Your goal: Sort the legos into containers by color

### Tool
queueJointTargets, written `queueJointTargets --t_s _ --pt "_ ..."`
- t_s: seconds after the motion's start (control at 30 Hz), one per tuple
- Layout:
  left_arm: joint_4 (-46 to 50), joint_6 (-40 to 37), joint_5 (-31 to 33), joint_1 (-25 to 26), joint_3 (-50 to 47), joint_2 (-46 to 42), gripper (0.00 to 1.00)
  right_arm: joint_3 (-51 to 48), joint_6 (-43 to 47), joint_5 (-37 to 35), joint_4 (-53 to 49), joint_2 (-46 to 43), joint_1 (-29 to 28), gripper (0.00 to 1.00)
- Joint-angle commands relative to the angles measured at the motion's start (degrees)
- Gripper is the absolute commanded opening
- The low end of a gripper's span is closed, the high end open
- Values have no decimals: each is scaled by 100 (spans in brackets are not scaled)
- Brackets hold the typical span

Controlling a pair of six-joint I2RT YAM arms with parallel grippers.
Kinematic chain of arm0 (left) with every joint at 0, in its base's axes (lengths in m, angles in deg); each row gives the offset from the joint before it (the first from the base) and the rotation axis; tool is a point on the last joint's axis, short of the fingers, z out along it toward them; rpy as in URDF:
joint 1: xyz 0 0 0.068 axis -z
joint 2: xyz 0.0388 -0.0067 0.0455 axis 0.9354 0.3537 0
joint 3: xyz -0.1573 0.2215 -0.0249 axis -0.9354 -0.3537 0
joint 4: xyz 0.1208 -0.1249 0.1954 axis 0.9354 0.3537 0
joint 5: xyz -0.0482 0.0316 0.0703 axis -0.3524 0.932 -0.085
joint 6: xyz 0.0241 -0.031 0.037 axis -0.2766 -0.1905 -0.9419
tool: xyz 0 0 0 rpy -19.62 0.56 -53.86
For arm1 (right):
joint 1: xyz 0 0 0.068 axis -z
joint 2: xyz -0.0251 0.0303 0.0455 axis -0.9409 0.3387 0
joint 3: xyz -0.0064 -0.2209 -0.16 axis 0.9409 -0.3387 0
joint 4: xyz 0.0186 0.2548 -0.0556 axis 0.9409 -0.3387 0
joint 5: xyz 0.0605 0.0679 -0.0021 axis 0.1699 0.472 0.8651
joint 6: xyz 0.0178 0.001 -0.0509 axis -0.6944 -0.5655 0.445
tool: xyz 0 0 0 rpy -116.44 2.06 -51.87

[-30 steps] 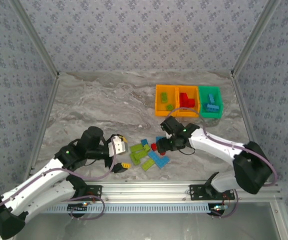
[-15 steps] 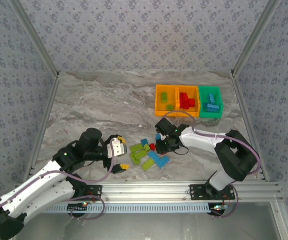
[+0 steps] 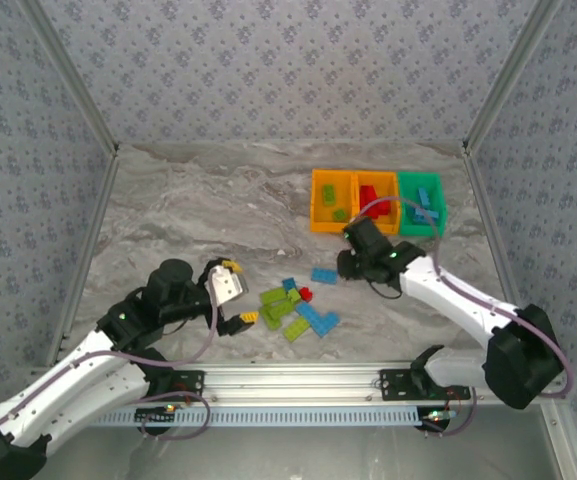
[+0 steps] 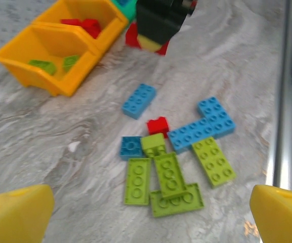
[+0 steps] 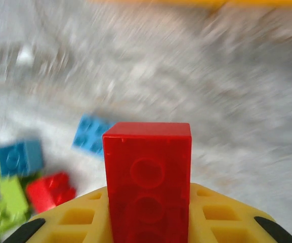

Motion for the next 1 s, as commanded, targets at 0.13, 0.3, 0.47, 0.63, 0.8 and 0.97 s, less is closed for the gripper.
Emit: queueJointTargets --t_s 0.13,0.3,0.47,0.63,0.8,0.97 --pt "-223 865 919 -278 300 48 99 1484 693 -401 341 1127 1869 32" --pt "-93 787 899 -284 317 140 99 3432 1040 -486 85 3013 2384 32" --pt "-74 764 907 -285 311 118 99 4905 1066 -357 -356 4373 2604 36" --pt "-79 650 923 -286 295 138 99 5346 1103 -296 -770 4807 2674 41" --pt "-129 602 846 -299 287 231 99 5335 1135 -163 -834 4606 2671 54" --pt "-136 736 801 -297 324 284 99 5242 1144 -160 -1046 4075 2649 59"
